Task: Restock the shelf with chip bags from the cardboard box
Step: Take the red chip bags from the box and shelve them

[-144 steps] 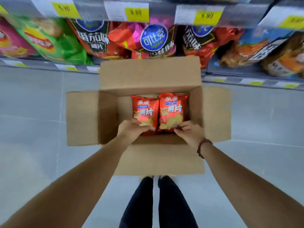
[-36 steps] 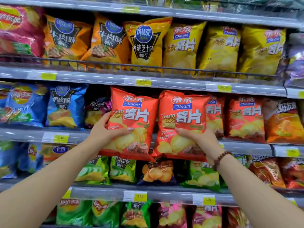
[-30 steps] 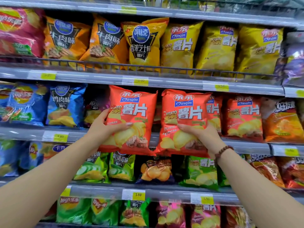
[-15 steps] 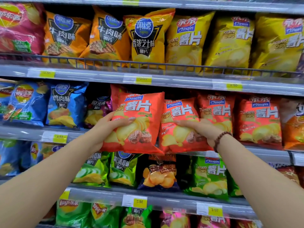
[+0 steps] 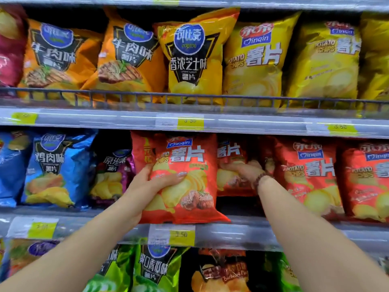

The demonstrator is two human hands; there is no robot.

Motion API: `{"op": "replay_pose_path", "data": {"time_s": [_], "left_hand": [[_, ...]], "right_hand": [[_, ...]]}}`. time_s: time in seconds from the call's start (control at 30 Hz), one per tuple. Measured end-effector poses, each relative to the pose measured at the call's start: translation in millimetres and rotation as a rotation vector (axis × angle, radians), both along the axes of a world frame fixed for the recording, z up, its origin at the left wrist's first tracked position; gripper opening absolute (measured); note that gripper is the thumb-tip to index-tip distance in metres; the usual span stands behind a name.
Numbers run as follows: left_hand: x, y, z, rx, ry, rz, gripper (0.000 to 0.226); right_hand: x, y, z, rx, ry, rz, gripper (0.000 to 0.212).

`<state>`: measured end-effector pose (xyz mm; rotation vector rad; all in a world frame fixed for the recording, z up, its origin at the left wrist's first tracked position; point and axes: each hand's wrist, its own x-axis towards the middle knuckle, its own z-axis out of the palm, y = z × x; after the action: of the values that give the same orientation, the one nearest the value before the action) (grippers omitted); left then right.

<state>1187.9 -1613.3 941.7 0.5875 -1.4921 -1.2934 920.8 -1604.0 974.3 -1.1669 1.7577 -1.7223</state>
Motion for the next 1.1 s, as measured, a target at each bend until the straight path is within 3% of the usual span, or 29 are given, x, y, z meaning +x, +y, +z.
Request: {"op": "replay_pose_path", "data": {"time_s": [0.03,0.13,0.23,0.3,0.33,0.43,0.47,0.5,0.6,0.67,0.73,0.8,0.87,0.97,1.03,1.1], "left_hand": [[-1.9,-1.8,-1.3,-0.01,0.02,0.005,0.108],[-5.5,-11.5,-3.9,-0.045,0.066,0.035,0.107],[-7.9,-15.1,-7.2,-0.059,0.069,0.036,0.092],[-9.6,-16.7,-7.9,-0.064,0.058,0.047,0.085],[-10.5,-17.0,-7.4,-0.067,0.055,0.049,0.081],[-13.1,-17.4,-5.8,-0.075,0.041,0.052,0.08],[-14.7,-16.8,-6.0,-0.074,0.032,0.057,0.08],[-15.4,-16.6,-5.8,-0.075,0.03,0.065,0.08],[-19.1,-16.5,-5.2,-0.078,0.026,0.091,0.078],[-23.7,-14.8,-3.7,-0.074,0.025,0.1,0.08],[-29.6,-15.2,-1.5,-0.079,0.027,0.112,0.083],[-38.5,-15.4,0.0,-0.085,0.021,0.133,0.085],[-53.8,-12.4,1.0,-0.123,0.013,0.157,0.092],[-84.8,-3.3,0.8,-0.222,-0.004,0.161,0.105],[-106.7,-1.7,0.9,-0.281,-0.036,0.146,0.101],[-125.6,-5.6,1.5,-0.329,-0.093,0.136,0.094]], "right_hand": [[-8.3,-13.3,-5.6,-0.019,0.016,-0.003,0.082],[-40.4,-68.2,-20.6,-0.13,0.034,0.025,0.111],[-14.5,-52.4,-3.5,-0.109,0.091,0.022,0.086],[-18.2,-56.8,-4.6,-0.062,0.084,0.071,0.08],[-20.6,-58.5,-6.4,-0.059,0.07,0.105,0.087],[-32.4,-73.3,-19.0,0.091,0.149,0.098,0.146],[-36.8,-76.2,-21.5,0.142,0.191,0.087,0.155],[-32.2,-72.9,-19.7,0.201,0.251,0.082,0.149],[-15.8,-57.5,-10.1,0.252,0.366,0.058,0.088],[-12.7,-53.6,-7.8,0.26,0.376,-0.04,0.093],[-7.4,-41.1,-3.1,0.165,0.405,-0.154,0.082],[2.4,-21.5,3.4,-0.007,0.331,-0.171,0.063],[14.7,4.1,3.3,-0.151,0.089,-0.029,0.051],[25.4,38.0,-9.4,-0.195,-0.02,0.148,0.038],[22.5,50.8,-16.6,-0.227,0.105,0.126,0.051],[15.5,50.8,-22.1,-0.264,0.214,0.074,0.095]]}}
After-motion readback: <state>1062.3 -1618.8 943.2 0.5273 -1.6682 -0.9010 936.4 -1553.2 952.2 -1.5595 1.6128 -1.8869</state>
